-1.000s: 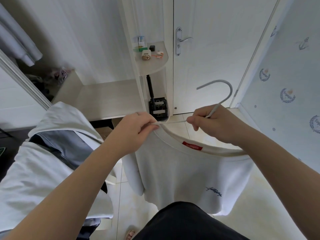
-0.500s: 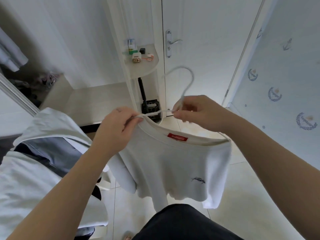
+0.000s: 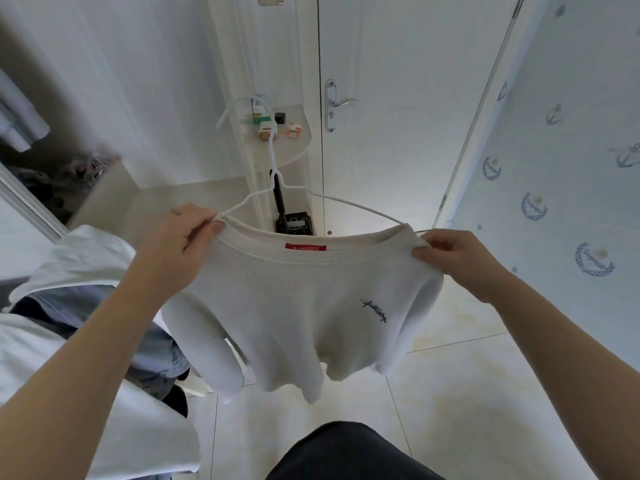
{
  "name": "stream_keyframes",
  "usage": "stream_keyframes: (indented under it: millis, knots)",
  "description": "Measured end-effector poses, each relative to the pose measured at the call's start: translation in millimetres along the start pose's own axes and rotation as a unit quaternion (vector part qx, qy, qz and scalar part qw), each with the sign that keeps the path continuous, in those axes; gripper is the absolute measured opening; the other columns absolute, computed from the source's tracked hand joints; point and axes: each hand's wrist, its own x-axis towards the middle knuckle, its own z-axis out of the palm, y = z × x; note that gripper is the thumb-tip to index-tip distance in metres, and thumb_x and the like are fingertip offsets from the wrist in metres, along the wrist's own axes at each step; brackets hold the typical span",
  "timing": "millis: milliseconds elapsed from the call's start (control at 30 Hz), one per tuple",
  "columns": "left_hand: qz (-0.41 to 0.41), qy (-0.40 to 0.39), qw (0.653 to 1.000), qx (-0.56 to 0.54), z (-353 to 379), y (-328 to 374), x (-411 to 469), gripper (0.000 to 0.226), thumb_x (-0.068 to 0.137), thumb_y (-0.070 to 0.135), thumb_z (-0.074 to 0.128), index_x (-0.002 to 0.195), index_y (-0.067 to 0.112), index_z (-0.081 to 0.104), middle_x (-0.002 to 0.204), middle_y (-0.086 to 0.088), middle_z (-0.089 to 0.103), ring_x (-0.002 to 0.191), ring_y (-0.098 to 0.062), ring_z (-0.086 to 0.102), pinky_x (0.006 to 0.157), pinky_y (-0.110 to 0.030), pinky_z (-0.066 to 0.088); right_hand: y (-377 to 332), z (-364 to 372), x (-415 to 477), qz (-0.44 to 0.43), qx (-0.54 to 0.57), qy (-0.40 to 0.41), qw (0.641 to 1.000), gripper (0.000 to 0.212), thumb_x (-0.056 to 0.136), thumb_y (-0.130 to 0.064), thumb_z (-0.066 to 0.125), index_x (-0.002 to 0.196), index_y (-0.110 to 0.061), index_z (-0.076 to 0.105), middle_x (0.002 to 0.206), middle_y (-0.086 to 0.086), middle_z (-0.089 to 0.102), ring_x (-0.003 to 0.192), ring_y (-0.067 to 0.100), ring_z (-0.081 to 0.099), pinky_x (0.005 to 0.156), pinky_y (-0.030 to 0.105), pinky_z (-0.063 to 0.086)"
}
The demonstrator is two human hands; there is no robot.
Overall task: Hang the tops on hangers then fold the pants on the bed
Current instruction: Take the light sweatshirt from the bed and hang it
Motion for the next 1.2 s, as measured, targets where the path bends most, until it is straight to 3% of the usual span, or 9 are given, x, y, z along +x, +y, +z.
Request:
stream_keyframes:
  millis: [100, 233, 367, 433, 533, 667, 833, 967, 1200]
  knots:
    - [0.018, -0.035, 0.999, 0.017, 4, -4, -3, 0.024, 0.097, 0.022, 0.055, 0.095, 0.004, 0.070, 0.083, -0.010, 0.066, 0.081, -0.020, 0.055, 0.076, -0.031, 0.043, -14, 3, 3, -0.017, 0.027, 0.050, 0.998, 0.008, 0.089, -0.009, 0.071, 0.085, -0.015, 0.074, 0.082, 0.008, 0.067, 0.077, 0.020, 0.057, 0.076, 0.039, 0.045]
    - [0.004, -0.045, 0.998, 0.038, 13, -4, -6, 0.028, 0.097, 0.025, 0.053, 0.099, 0.003, 0.071, 0.087, -0.009, 0.068, 0.084, -0.030, 0.061, 0.078, -0.042, 0.049, -47, 13, -1, -0.127, -0.009, 0.055, 0.990, 0.015, 0.088, -0.005, 0.072, 0.080, -0.018, 0.071, 0.073, -0.006, 0.065, 0.070, 0.010, 0.053, 0.065, 0.018, 0.041]
    - [-0.020, 0.037, 0.998, -0.043, 8, 4, -6, 0.015, 0.097, 0.021, 0.056, 0.094, 0.017, 0.070, 0.084, 0.013, 0.064, 0.079, -0.008, 0.055, 0.078, -0.027, 0.045, -69, 17, -6, -0.236, -0.134, 0.039, 0.962, 0.025, 0.086, -0.010, 0.077, 0.088, -0.028, 0.059, 0.093, -0.012, 0.061, 0.089, 0.005, 0.057, 0.084, 0.015, 0.042]
    - [-0.035, 0.066, 0.995, -0.069, 1, 10, -7, 0.021, 0.097, 0.019, 0.059, 0.091, 0.039, 0.062, 0.086, 0.027, 0.062, 0.079, 0.008, 0.054, 0.074, -0.010, 0.040, -71, 9, -3, -0.228, -0.130, 0.035, 0.964, 0.031, 0.086, -0.015, 0.079, 0.102, -0.026, 0.056, 0.110, -0.006, 0.058, 0.102, 0.012, 0.058, 0.092, 0.024, 0.043]
    - [-0.045, 0.074, 0.992, -0.087, -4, 16, -7, 0.032, 0.098, 0.013, 0.061, 0.090, 0.043, 0.058, 0.087, 0.031, 0.062, 0.080, 0.016, 0.053, 0.074, -0.002, 0.036, -72, 0, -1, -0.201, -0.064, 0.034, 0.977, 0.047, 0.088, -0.023, 0.077, 0.124, -0.037, 0.051, 0.118, -0.014, 0.059, 0.082, 0.016, 0.061, 0.077, 0.028, 0.048]
    - [-0.047, 0.068, 0.992, -0.091, -5, 18, 0, 0.027, 0.099, 0.011, 0.063, 0.093, 0.037, 0.061, 0.088, 0.016, 0.066, 0.081, 0.015, 0.053, 0.076, -0.004, 0.037, -71, -1, 2, -0.218, -0.111, 0.036, 0.969, 0.024, 0.091, -0.020, 0.073, 0.098, -0.043, 0.070, 0.090, -0.016, 0.071, 0.076, 0.007, 0.063, 0.070, 0.019, 0.046]
    - [-0.028, 0.047, 0.993, -0.103, -6, 13, 7, 0.030, 0.096, 0.020, 0.064, 0.089, 0.048, 0.062, 0.088, 0.005, 0.068, 0.083, 0.006, 0.055, 0.080, -0.008, 0.040, -67, -2, 1, -0.190, -0.110, 0.055, 0.974, 0.022, 0.086, -0.018, 0.078, 0.076, -0.037, 0.072, 0.071, -0.020, 0.066, 0.065, -0.001, 0.056, 0.061, 0.009, 0.040]
    - [-0.058, 0.026, 0.992, -0.110, -8, 9, 11, 0.033, 0.092, 0.032, 0.062, 0.088, 0.065, 0.063, 0.091, 0.020, 0.066, 0.088, 0.007, 0.057, 0.081, -0.009, 0.040, -63, 3, -2, -0.206, -0.160, 0.062, 0.963, 0.019, 0.087, -0.011, 0.075, 0.084, -0.030, 0.073, 0.070, -0.023, 0.064, 0.067, 0.002, 0.058, 0.063, 0.009, 0.041]
    - [-0.080, 0.049, 0.990, -0.108, -12, 9, 5, 0.044, 0.095, 0.024, 0.064, 0.086, 0.067, 0.061, 0.088, 0.036, 0.065, 0.083, 0.017, 0.056, 0.074, -0.002, 0.038, -59, 0, 1, -0.191, -0.201, 0.007, 0.961, 0.024, 0.088, -0.010, 0.074, 0.099, -0.031, 0.067, 0.085, -0.014, 0.068, 0.080, 0.005, 0.064, 0.075, 0.022, 0.054]
